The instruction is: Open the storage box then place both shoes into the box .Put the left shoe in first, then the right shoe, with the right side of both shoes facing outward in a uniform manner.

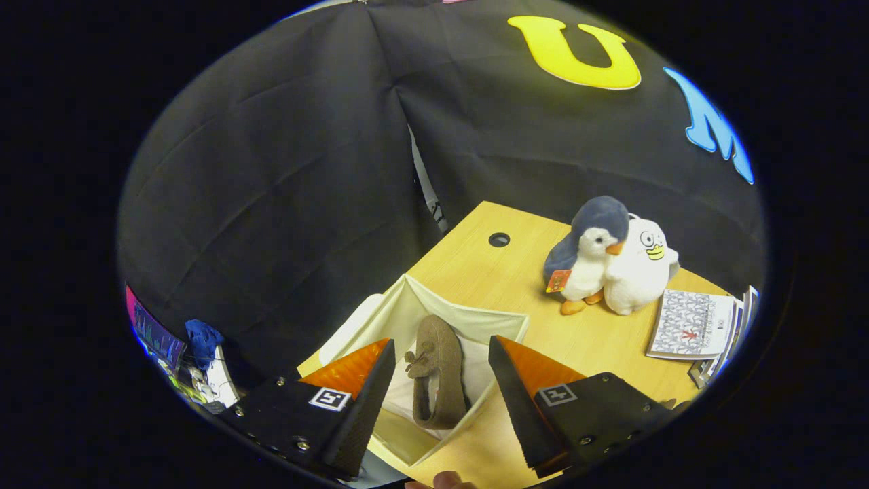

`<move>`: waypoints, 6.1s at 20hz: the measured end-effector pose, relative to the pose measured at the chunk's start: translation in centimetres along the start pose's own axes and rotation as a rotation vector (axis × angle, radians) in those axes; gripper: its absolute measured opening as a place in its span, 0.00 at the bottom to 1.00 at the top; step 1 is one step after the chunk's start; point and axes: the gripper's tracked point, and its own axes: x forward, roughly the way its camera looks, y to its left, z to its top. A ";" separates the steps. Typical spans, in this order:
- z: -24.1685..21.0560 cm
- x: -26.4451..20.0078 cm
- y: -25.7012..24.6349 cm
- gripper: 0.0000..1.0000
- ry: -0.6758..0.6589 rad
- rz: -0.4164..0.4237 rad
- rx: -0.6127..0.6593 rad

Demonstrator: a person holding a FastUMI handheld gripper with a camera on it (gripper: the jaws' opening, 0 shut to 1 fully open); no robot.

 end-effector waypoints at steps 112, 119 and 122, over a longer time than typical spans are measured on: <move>4.8 -11.6 -6.9 0.99 -0.364 -0.170 0.058; 7.2 -28.0 -20.0 0.99 -0.712 -0.571 0.118; 6.6 -31.0 -22.7 0.99 -0.783 -0.635 0.166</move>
